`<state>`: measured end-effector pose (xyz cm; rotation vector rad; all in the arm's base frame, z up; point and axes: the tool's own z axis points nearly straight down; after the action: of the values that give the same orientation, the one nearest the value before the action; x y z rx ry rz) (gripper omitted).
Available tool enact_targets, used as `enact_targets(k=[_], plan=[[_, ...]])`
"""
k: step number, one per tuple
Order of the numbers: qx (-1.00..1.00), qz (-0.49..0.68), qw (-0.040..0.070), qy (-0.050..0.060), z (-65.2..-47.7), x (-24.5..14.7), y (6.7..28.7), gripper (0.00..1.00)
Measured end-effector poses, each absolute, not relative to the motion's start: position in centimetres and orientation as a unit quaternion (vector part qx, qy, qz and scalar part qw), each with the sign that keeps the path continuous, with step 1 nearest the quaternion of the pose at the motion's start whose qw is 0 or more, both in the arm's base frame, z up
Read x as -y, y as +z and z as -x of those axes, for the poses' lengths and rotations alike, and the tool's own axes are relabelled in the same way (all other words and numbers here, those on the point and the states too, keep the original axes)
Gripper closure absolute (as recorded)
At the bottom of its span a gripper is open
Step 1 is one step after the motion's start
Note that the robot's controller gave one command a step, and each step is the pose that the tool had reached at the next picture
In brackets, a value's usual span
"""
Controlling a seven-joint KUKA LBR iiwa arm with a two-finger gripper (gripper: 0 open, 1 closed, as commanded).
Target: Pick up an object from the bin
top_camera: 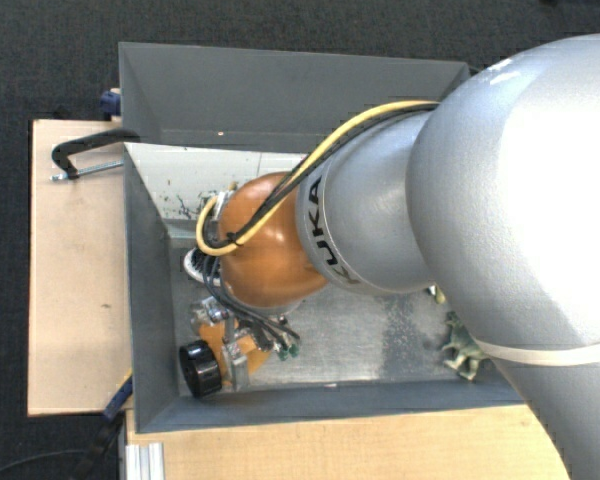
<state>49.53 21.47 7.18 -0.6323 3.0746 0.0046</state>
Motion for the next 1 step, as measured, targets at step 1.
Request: enact_targets(k=[1], plan=[[-0.978,0.209,0.003,0.002,-51.25,-20.94,7.20,1.00]])
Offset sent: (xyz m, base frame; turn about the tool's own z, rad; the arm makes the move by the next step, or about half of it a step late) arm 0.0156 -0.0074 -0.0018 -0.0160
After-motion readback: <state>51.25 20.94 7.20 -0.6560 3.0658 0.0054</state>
